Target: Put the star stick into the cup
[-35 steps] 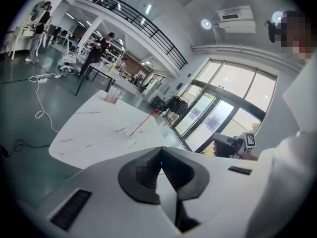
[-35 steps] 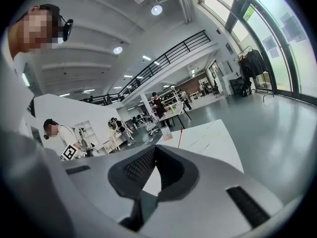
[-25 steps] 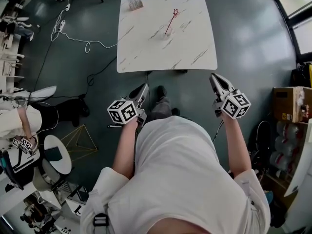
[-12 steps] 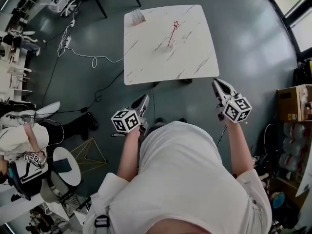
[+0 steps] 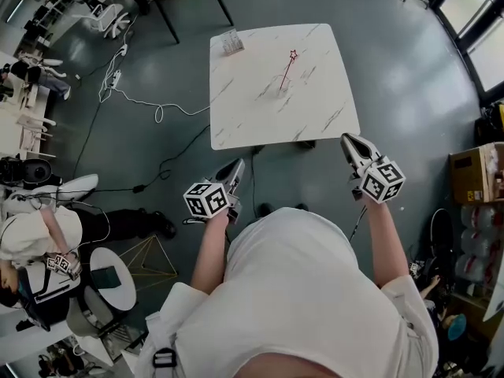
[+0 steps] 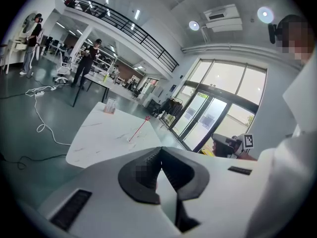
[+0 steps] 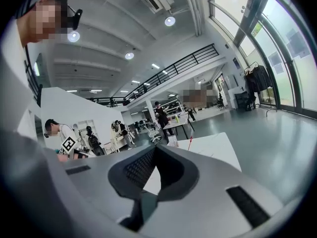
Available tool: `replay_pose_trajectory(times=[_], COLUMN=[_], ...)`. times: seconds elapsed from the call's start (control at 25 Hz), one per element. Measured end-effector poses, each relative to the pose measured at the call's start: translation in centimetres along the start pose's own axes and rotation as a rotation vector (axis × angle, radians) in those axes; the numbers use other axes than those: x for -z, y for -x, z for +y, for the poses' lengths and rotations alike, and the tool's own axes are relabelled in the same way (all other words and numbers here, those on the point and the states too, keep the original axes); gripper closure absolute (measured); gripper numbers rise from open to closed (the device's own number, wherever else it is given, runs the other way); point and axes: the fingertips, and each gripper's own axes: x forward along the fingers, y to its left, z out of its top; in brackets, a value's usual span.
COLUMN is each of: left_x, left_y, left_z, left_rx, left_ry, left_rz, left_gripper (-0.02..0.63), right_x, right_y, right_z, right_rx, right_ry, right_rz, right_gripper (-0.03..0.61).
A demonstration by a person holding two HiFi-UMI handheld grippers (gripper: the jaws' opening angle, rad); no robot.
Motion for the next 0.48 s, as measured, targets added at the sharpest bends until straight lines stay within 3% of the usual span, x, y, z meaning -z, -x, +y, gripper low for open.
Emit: replay_pose_trajectory(times=[0.48], left_x=[0.8], left_y=[1.4], left_z=[0.9], left_rx=[0.005], left_ry=[0.024], left_rz=[-0.003], left_gripper=[0.600], right_x=[0.6], right_y=[-0.4], right_z=[1.1], right_rx=[0.007], right_ry=[-0.026], right_rz=[0.014], right_gripper=[0.554])
